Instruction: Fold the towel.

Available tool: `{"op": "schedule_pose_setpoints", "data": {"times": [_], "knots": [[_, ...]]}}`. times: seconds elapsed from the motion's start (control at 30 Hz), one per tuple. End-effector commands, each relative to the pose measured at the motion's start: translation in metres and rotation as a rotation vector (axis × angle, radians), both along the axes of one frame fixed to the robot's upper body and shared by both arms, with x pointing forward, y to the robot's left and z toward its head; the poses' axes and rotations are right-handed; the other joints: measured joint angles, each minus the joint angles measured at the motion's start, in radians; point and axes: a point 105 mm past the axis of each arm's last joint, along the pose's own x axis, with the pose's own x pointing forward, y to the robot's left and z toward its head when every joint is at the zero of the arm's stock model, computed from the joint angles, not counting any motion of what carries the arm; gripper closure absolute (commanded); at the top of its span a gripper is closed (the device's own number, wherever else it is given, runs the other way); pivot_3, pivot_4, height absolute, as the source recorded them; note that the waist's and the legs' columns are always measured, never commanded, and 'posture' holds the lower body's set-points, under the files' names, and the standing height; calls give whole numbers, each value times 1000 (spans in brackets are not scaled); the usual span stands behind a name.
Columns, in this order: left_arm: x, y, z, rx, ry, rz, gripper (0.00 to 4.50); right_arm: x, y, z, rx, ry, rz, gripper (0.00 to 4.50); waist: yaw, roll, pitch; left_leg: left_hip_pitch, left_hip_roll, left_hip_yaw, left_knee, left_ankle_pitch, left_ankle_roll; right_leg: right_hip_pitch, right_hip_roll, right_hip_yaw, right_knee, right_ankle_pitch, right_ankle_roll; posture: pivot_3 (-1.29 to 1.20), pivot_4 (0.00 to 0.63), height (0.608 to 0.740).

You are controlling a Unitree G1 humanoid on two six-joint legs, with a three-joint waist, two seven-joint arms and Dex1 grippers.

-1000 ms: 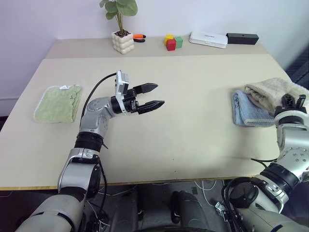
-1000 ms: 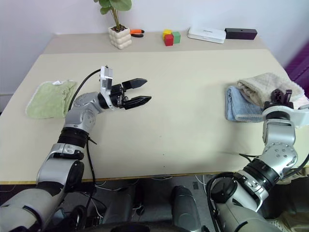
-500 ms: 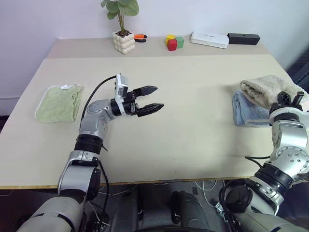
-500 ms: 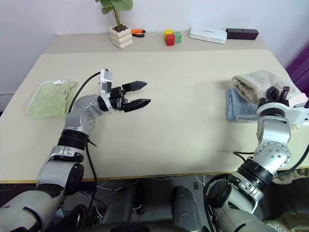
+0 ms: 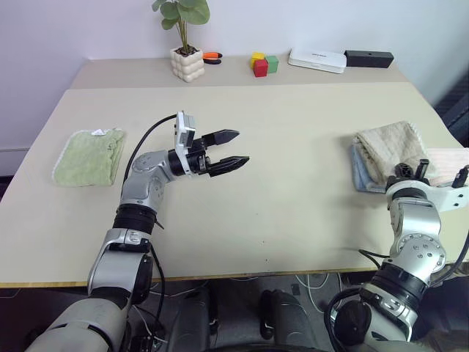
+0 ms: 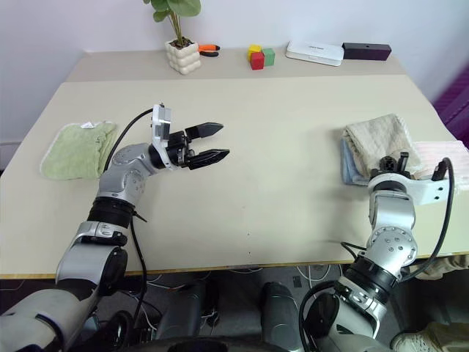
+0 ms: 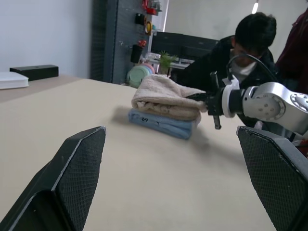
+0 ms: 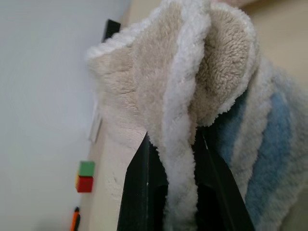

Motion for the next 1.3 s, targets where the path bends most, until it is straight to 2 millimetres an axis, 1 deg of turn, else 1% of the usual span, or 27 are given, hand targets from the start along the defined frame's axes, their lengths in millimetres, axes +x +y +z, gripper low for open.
{"op": "schedule_pose_setpoints", "data": {"times": [0.03, 0.13, 0.17, 0.23, 0.33, 0.43, 0.47, 0.57, 0.7, 0.87, 0.93, 0.97, 1.0, 1.03, 1.07, 1.13, 1.23, 1.27, 1.3], "knots": [[-2, 0, 10, -11, -47, 3, 0, 1, 1, 14, -108, 7, 26, 4438, 0, 0, 0, 0, 0, 0, 0, 0, 0, 0, 0, 0, 0, 0, 0, 0, 150, 740], [-2, -2, 10, -14, -46, 1, 0, 0, -4, 16, -150, 24, 14, 4438, 0, 0, 0, 0, 0, 0, 0, 0, 0, 0, 0, 0, 0, 0, 0, 0, 150, 740], [-2, -2, 10, -16, -43, -1, 0, 0, -7, 17, -169, 34, 2, 4111, 0, 0, 0, 0, 0, 0, 0, 0, 0, 0, 0, 0, 0, 0, 0, 0, 150, 740], [-2, -2, 10, -17, -43, 3, 0, 0, -8, 18, -180, 34, 6, 3429, 0, 0, 0, 0, 0, 0, 0, 0, 0, 0, 0, 0, 0, 0, 0, 0, 150, 740], [-3, -2, 9, -18, -41, 4, 0, -1, -11, 19, -219, 61, -2, 1903, 0, 0, 0, 0, 0, 0, 0, 0, 0, 0, 0, 0, 0, 0, 0, 0, 150, 740], [-3, -3, 9, -22, -39, 7, 0, -6, -16, 19, -319, 131, -14, 412, 2, 0, 0, 0, 0, 0, 0, 0, 0, 0, 0, 0, 0, 0, 0, 0, 150, 740], [-3, -3, 8, -25, -37, 7, 0, -8, -19, 19, -353, 160, -20, 44, 2, 0, 0, 0, 0, 0, 0, 0, 0, 0, 0, 0, 0, 0, 0, 0, 150, 740], [-3, -4, 6, -27, -35, 11, 0, -9, -19, 24, -412, 178, -22, 44, 2, 0, 0, 0, 0, 0, 0, 0, 0, 0, 0, 0, 0, 0, 0, 0, 150, 740], [-4, -7, 5, -39, -27, 11, 0, -13, -20, 28, -441, 198, -57, 44, 2, 0, 0, 0, 0, 0, 0, 0, 0, 0, 0, 0, 0, 0, 0, 0, 150, 740], [-4, -10, 3, -47, -24, 9, 0, -19, -27, 35, -516, 237, -96, 44, 2, 0, 0, 0, 0, 0, 0, 0, 0, 0, 0, 0, 0, 0, 0, 0, 150, 740], [-4, -10, 4, -51, -24, 10, 0, -24, -30, 37, -556, 271, -120, 44, 3, 0, 0, 0, 0, 0, 0, 0, 0, 0, 0, 0, 0, 0, 0, 0, 150, 740], [-4, -10, 4, -52, -25, 10, 0, -29, -34, 38, -585, 296, -145, 44, 3, 0, 0, 0, 0, 0, 0, 0, 0, 0, 0, 0, 0, 0, 0, 0, 150, 740], [-4, -10, 4, -53, -28, 11, 0, -39, -40, 41, -631, 335, -200, 44, 4, 0, 0, 0, 0, 0, 0, 0, 0, 0, 0, 0, 0, 0, 0, 0, 150, 740], [-4, -9, 4, -53, -30, 14, 0, -48, -47, 47, -692, 369, -251, 44, 5, 0, 0, 0, 0, 0, 0, 0, 0, 0, 0, 0, 0, 0, 0, 0, 150, 740], [-3, -8, 3, -51, -32, 18, 0, -54, -53, 57, -789, 411, -290, 44, 6, 0, 0, 0, 0, 0, 0, 0, 0, 0, 0, 0, 0, 0, 0, 0, 150, 740], [-2, -5, 3, -48, -29, 26, 0, -60, -60, 74, -929, 466, -346, 44, 5, 0, 0, 0, -1, 0, 1, 0, 1, 0, -1, 0, 0, 0, 0, 0, 150, 740], [0, -3, 3, -43, -32, 34, 0, -61, -67, 85, -994, 500, -382, 44, 0, -1, -1, 0, 0, 0, 1, 0, 1, 0, -1, 1, -1, 0, 0, 0, 150, 740], [1, -2, 3, -41, -34, 38, 0, -58, -65, 94, -1055, 479, -384, 44, 0, -1, -1, 0, 0, -1, 1, 0, 1, 0, 0, 1, -1, 0, 0, 0, 150, 740], [1, -2, 3, -38, -38, 44, 0, -52, -57, 106, -1129, 429, -366, 44, -1, 0, -1, 1, 0, -1, 1, 0, 1, 0, 1, 1, -1, 0, 0, 0, 150, 740]]}}
